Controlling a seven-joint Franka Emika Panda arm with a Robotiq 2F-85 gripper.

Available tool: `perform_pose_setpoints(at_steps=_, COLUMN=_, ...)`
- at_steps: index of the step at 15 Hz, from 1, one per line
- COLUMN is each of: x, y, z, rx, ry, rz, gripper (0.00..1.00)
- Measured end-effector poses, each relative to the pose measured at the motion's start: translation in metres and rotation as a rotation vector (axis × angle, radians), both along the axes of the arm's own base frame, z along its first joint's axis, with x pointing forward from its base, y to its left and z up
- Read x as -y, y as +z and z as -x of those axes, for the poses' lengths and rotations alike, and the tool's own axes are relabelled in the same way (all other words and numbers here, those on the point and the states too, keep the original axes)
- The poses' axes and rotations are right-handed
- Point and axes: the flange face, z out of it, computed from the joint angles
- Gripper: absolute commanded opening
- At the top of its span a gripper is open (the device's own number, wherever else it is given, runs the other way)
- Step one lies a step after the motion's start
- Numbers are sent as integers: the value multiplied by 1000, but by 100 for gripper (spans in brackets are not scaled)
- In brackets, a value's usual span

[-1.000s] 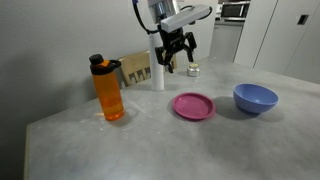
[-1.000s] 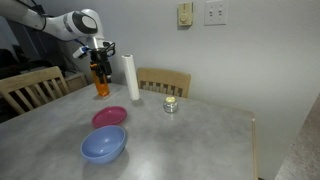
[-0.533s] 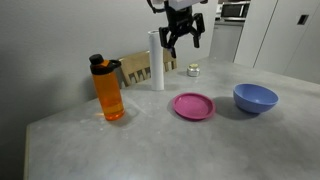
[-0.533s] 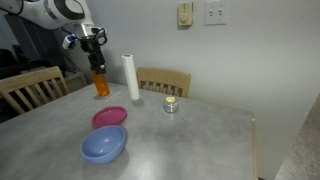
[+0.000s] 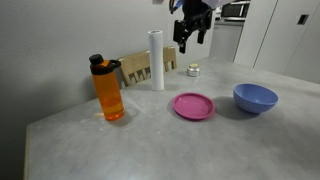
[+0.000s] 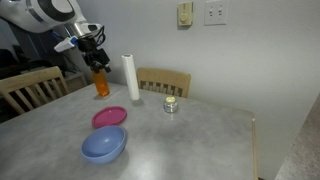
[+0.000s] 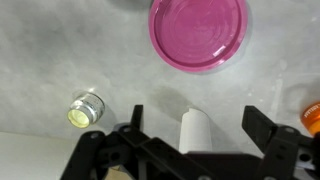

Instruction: Remove the pink lid from the blue bowl

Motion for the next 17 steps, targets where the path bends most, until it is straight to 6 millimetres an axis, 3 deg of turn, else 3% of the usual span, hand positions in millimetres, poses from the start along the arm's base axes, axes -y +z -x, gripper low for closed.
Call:
perform_pose_setpoints(at_steps=7, x=62, y=-47, z=61, rx=56, ry=169, rz=-113, gripper=100)
perform_pose_setpoints(at_steps=17, x=58, y=-43, z=68, rx=60, ry=178, rz=-116, gripper=100)
